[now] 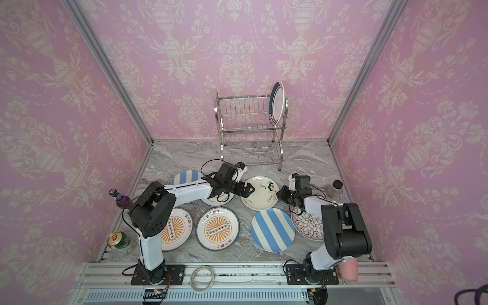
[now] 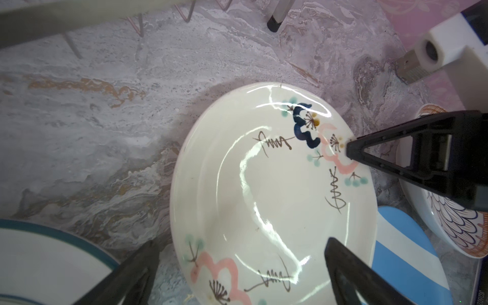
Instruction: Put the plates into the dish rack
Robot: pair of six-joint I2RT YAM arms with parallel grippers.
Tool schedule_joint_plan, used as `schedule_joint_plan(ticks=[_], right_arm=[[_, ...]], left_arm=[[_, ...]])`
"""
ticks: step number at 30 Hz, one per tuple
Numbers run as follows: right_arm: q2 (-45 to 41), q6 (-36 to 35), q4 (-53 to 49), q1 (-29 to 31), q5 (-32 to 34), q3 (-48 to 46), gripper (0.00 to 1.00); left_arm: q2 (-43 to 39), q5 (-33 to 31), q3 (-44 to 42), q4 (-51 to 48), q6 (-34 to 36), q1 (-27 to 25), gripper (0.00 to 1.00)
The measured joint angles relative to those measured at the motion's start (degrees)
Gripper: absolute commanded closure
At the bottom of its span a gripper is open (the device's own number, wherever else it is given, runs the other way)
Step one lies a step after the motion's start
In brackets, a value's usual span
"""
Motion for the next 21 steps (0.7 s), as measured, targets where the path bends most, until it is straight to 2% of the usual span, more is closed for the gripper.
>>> schedule_joint_plan(ticks=[21], right_arm=[[-0.42, 0.44, 1.31, -0.26, -0.2, -0.81, 1.0]], left_arm=[[3.74, 1.49, 2.38, -0.9, 0.66, -0.04, 0.01]])
